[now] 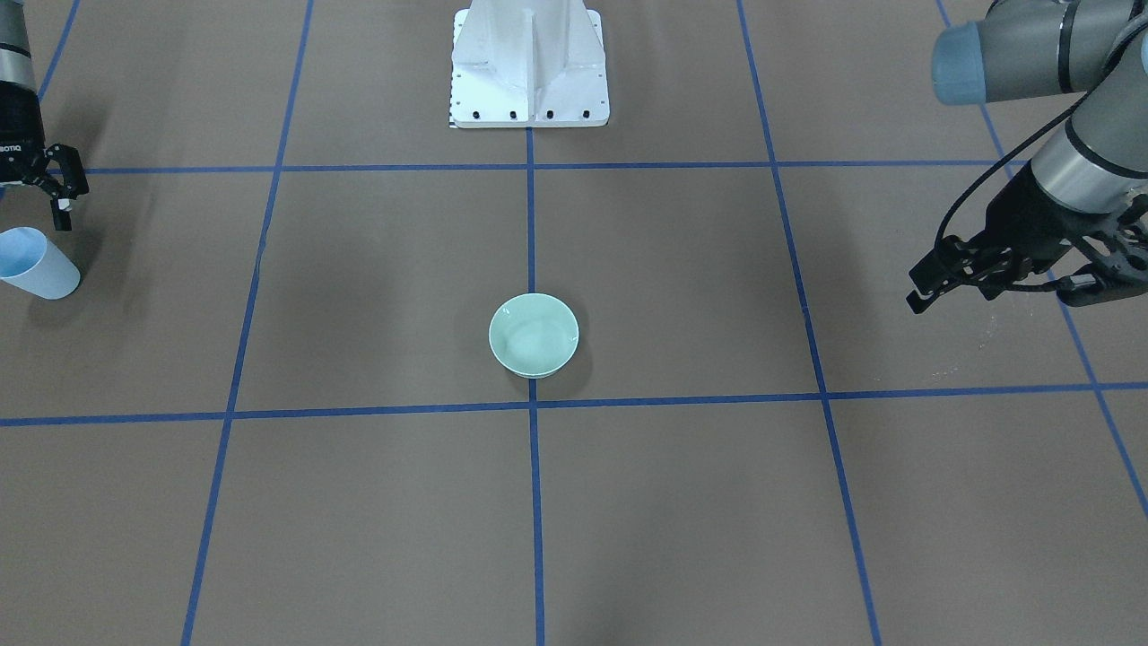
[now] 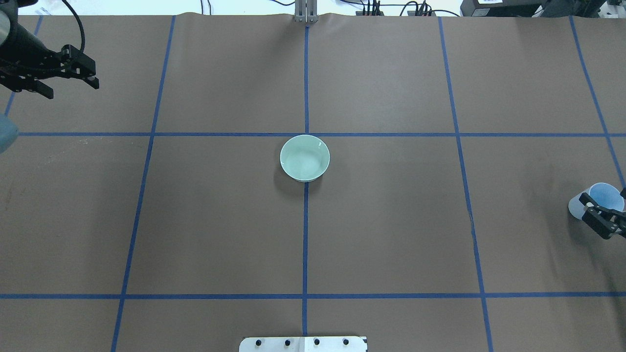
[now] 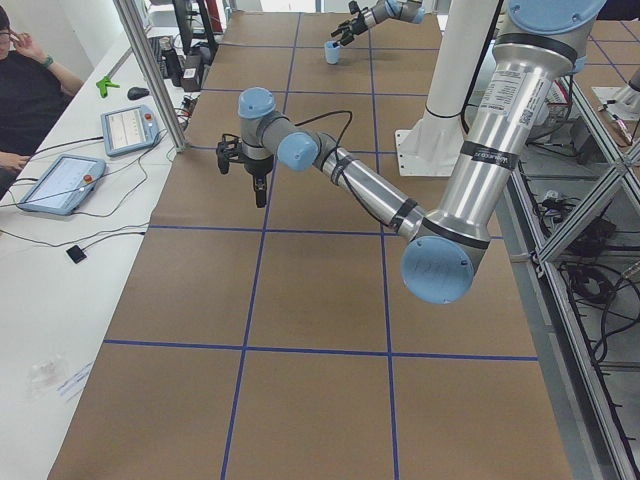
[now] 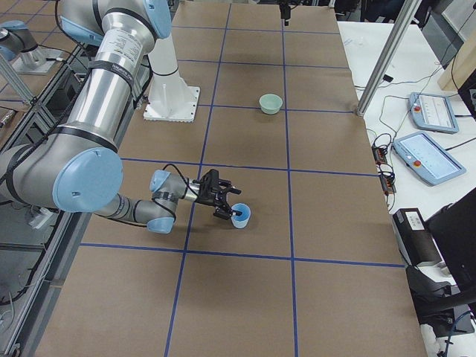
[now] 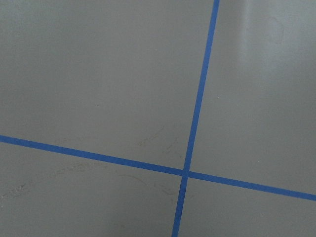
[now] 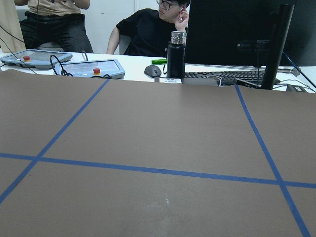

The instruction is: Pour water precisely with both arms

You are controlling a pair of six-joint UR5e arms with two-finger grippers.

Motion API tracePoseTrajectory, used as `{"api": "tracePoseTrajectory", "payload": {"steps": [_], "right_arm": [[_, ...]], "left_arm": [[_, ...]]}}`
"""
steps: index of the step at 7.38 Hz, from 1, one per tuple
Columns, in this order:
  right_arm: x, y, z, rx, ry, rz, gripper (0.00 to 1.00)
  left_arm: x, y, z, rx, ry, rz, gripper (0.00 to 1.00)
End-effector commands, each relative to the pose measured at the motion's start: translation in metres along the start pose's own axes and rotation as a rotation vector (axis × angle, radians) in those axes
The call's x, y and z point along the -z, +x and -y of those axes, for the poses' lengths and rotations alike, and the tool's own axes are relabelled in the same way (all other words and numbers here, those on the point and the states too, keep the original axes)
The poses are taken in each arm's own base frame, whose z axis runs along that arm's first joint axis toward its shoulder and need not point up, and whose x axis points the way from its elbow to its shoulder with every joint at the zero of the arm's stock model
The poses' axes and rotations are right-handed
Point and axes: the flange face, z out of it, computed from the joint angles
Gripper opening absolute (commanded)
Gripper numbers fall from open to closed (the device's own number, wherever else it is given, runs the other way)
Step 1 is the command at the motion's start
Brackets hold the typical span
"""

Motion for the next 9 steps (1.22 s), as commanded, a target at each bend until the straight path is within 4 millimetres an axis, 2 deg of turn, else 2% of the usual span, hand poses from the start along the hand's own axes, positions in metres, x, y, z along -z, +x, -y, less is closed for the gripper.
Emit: {"api": "tracePoseTrajectory", "payload": {"steps": [1,2,3,4,5,6,8,9], "right_arm": [[-0.001,0.012,0.030,0.047,-0.040,-0.005,0.99],[-0.002,0.026,0.054,0.065,-0.074,-0.003,0.99],[-0.005,0.042,0.075,0.073,-0.135,0.014,0.99],[-0.023,0.056,0.107,0.020,-0.210,0.026,0.99],[-0.039,0.075,0.152,0.015,-0.266,0.036,0.99],[-0.044,0.086,0.170,0.051,-0.310,0.046,0.99],[-0.066,0.098,0.212,0.022,-0.445,0.072,0.99],[-0.072,0.107,0.228,0.028,-0.511,0.075,0.99]], "left_arm": [[-0.011,0.024,-0.013,-0.036,-0.023,-0.013,1.00],[-0.013,0.051,-0.020,-0.043,-0.032,-0.033,1.00],[-0.022,0.099,-0.038,-0.008,-0.062,-0.061,1.00],[-0.026,0.140,-0.056,0.005,-0.088,-0.087,1.00],[-0.026,0.176,-0.071,0.030,-0.107,-0.113,1.00],[-0.030,0.206,-0.084,0.045,-0.126,-0.125,1.00],[-0.044,0.264,-0.094,0.103,-0.159,-0.126,1.00],[-0.066,0.298,-0.120,0.105,-0.121,-0.101,1.00]]}}
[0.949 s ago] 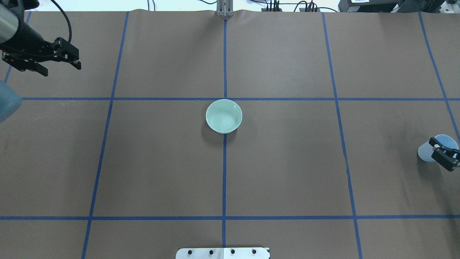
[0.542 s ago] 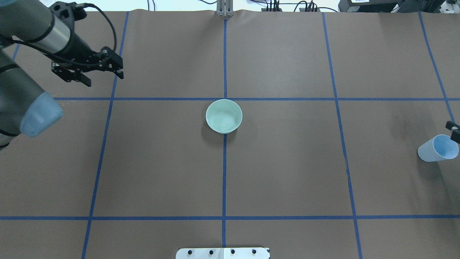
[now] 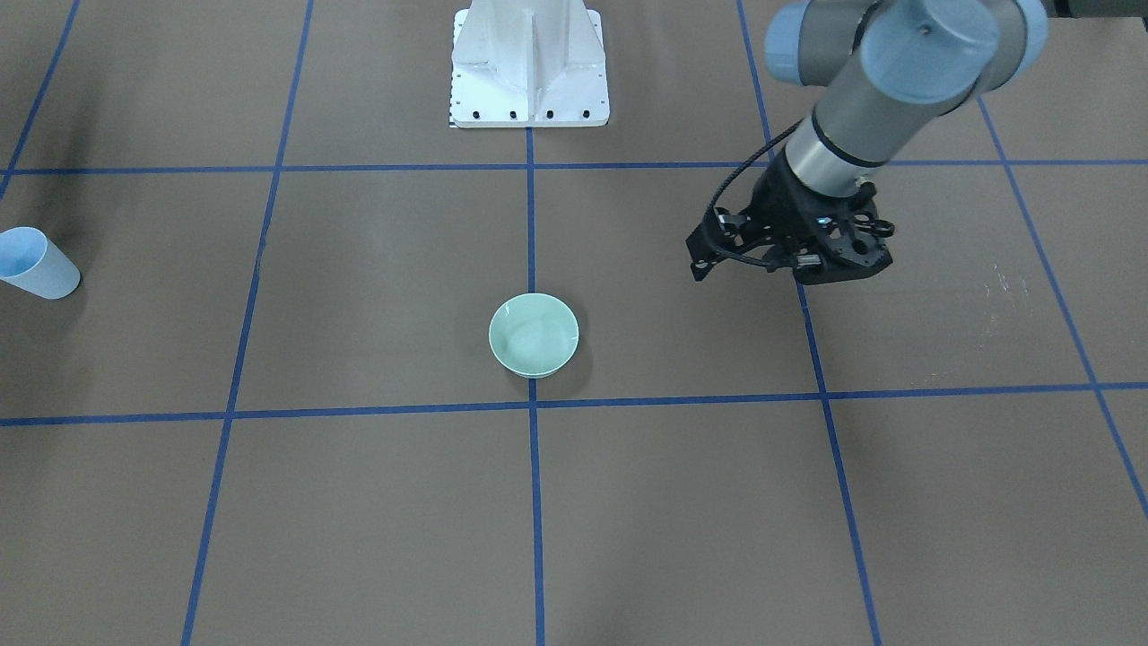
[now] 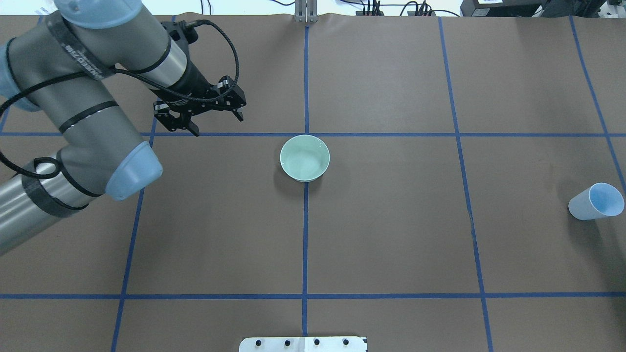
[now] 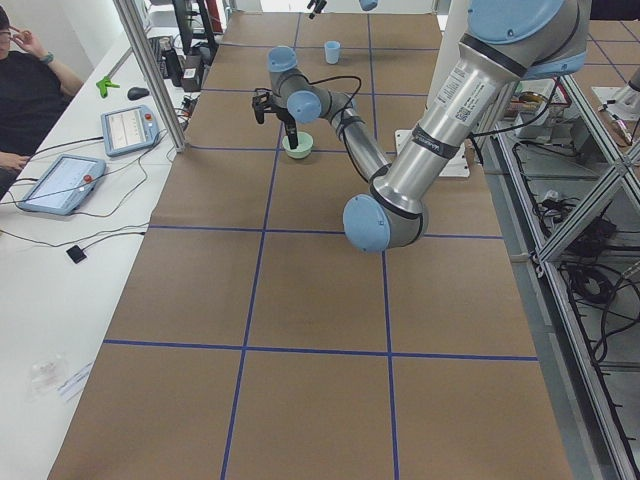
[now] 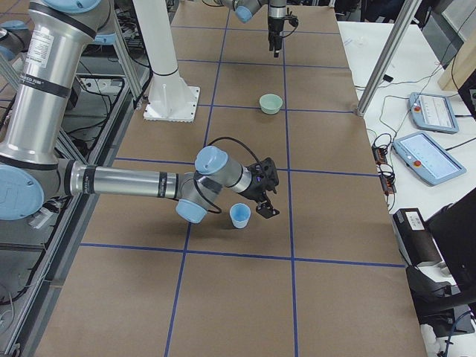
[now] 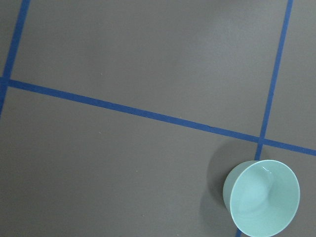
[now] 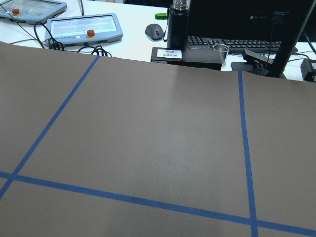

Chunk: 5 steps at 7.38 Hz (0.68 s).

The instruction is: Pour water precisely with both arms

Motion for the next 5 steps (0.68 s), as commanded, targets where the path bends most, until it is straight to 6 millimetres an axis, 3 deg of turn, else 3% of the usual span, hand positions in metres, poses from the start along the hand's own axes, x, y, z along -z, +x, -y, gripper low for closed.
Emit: {"api": "tracePoseTrajectory", "payload": {"steps": [1,3,5], "right_arm": [[0.001,0.018,0.050,-0.010,-0.149,0.014,0.99],[0.005,0.031,0.098,0.008,-0.304,0.028,0.99],[0.001,0.037,0.102,-0.039,-0.370,0.016,0.99]], "left_arm": [[-0.050,0.060,-0.035,0.003,0.040,0.038,1.00],[-0.085,0.073,-0.032,0.001,0.028,0.040,1.00],[-0.141,0.073,-0.025,0.006,0.045,0.040,1.00]]}}
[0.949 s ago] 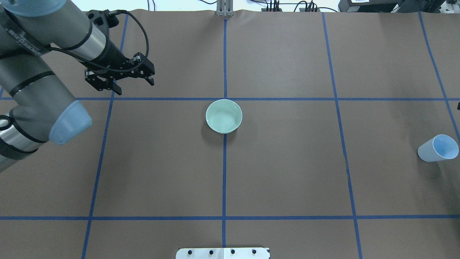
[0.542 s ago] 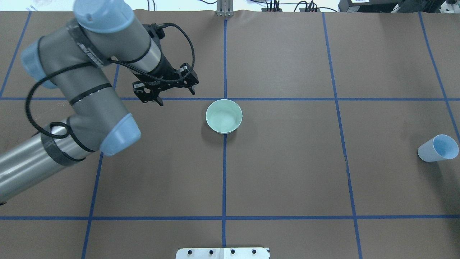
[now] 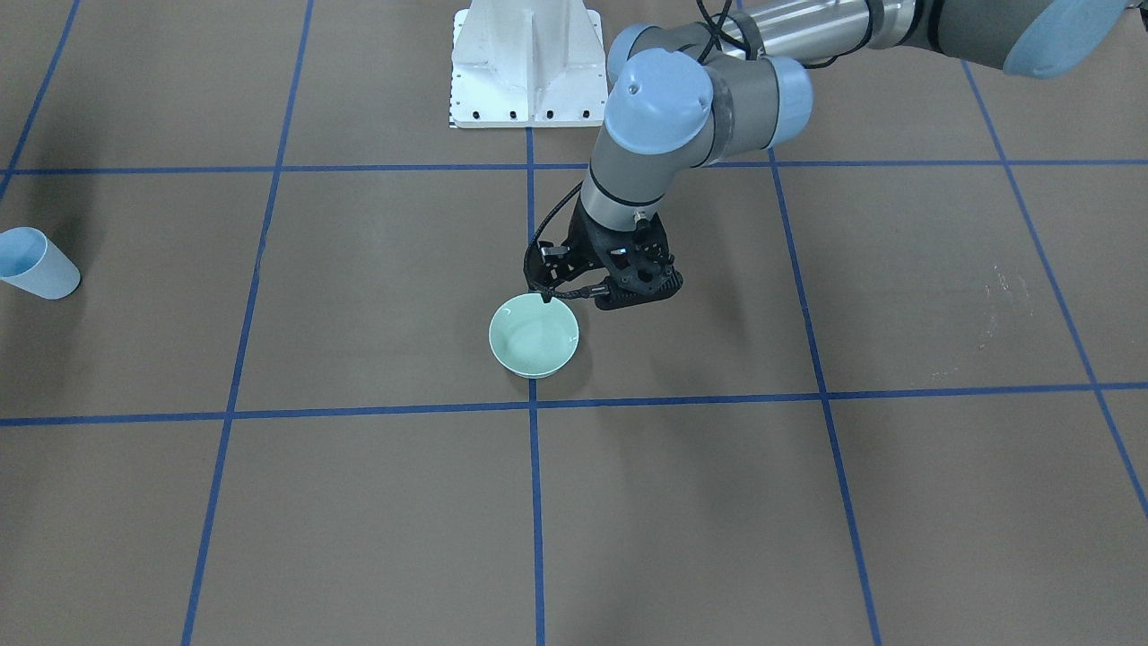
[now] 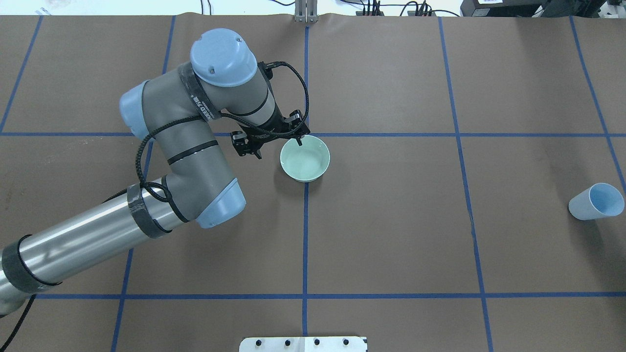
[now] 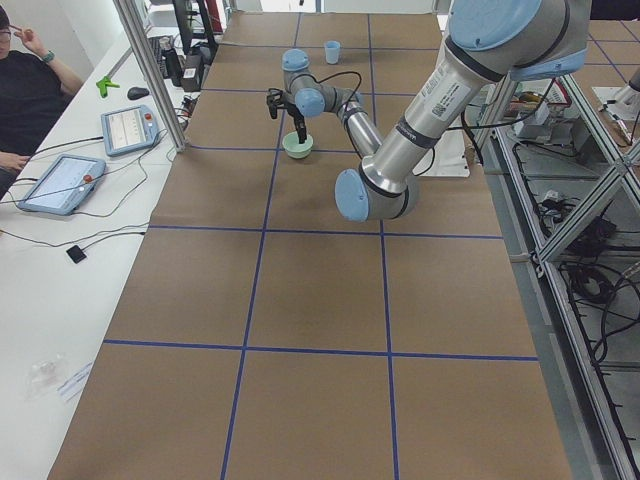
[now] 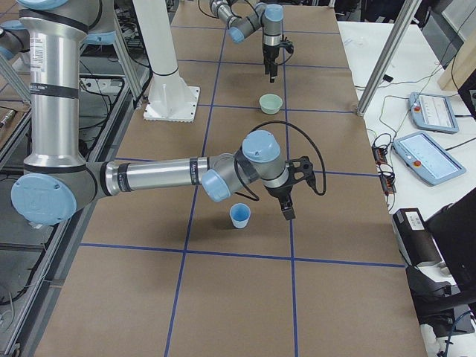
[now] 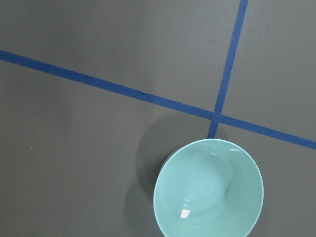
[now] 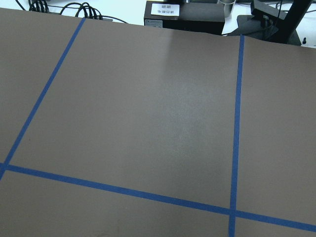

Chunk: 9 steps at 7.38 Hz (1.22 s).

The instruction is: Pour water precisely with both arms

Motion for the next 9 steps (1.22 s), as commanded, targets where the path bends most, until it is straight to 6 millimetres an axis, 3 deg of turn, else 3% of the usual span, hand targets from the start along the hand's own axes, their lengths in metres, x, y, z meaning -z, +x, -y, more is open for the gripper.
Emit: {"api": "tracePoseTrajectory", "payload": {"steps": [1,3,4,7,8,9], "right_arm": [[-0.005,0.010,0.000,-0.039,-0.057,-0.001,0.99],[-0.006,0.012,-0.003,-0.042,-0.060,-0.002,0.99],[-0.006,0.012,-0.003,-0.043,-0.061,-0.002,0.99],[-0.008,0.014,-0.003,-0.046,-0.065,-0.003,0.99],[-0.008,0.014,-0.004,-0.047,-0.066,-0.003,0.99],[-0.009,0.015,-0.004,-0.048,-0.067,-0.003,0.99]], "left_arm": [[-0.057,0.008,0.002,0.002,-0.002,0.036,1.00],[-0.069,0.005,0.000,0.001,-0.009,0.043,0.94],[-0.070,0.004,0.001,0.000,-0.009,0.046,0.81],[-0.073,0.000,0.001,0.006,-0.011,0.055,0.14],[-0.074,0.000,0.000,0.007,-0.013,0.058,0.00],[-0.070,0.002,-0.001,0.006,-0.014,0.053,0.00]]}}
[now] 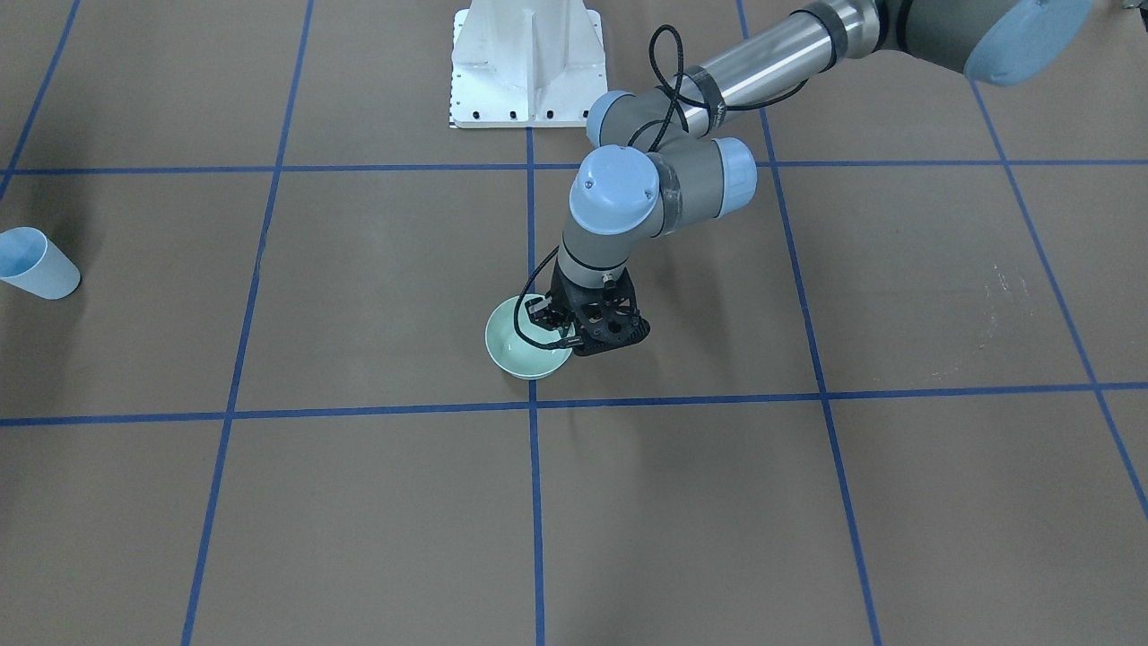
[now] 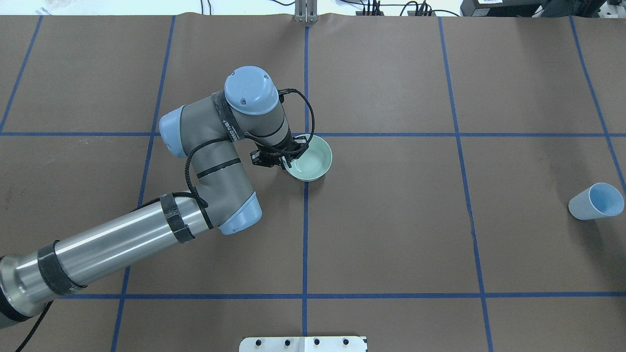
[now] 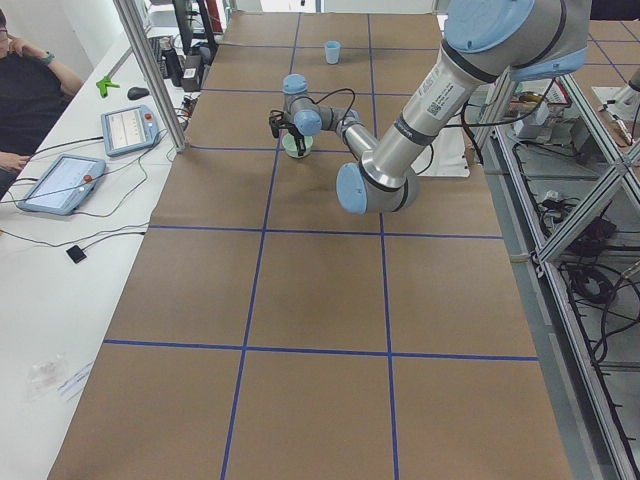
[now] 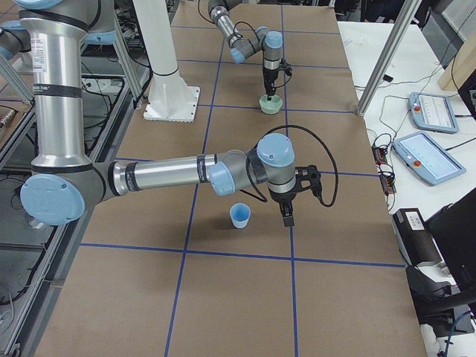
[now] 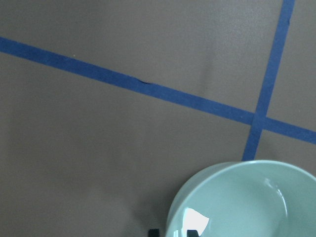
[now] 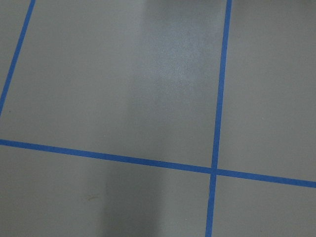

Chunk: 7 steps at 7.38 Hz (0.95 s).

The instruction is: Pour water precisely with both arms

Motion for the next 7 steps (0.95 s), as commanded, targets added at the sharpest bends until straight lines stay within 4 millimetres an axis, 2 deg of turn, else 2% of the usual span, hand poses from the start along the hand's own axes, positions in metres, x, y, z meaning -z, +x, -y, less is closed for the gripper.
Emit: {"api": "tracePoseTrajectory", "payload": {"steps": [1,2,3,4,5,7], "right_arm": [[0.000,0.001,0.000,-0.002,-0.001,-0.002,0.99],[0.000,0.001,0.000,-0.002,-0.001,0.000,0.99],[0.000,0.000,0.000,0.001,-0.001,0.000,0.99],[0.000,0.000,-0.001,0.000,0.000,0.000,0.99],[0.002,-0.002,0.000,-0.003,0.003,0.002,0.99],[0.003,-0.004,0.000,-0.009,0.003,0.013,0.99]], "left_arm": [[0.021,0.004,0.008,0.003,0.009,-0.025,0.00],[0.054,0.001,0.025,0.028,-0.007,-0.022,0.00],[0.103,-0.006,0.042,0.035,-0.033,-0.040,0.00],[0.131,-0.033,0.051,0.007,-0.038,-0.027,0.00],[0.144,-0.084,0.054,-0.057,-0.025,-0.006,0.00],[0.156,-0.228,0.064,-0.153,-0.038,0.026,0.00]]}}
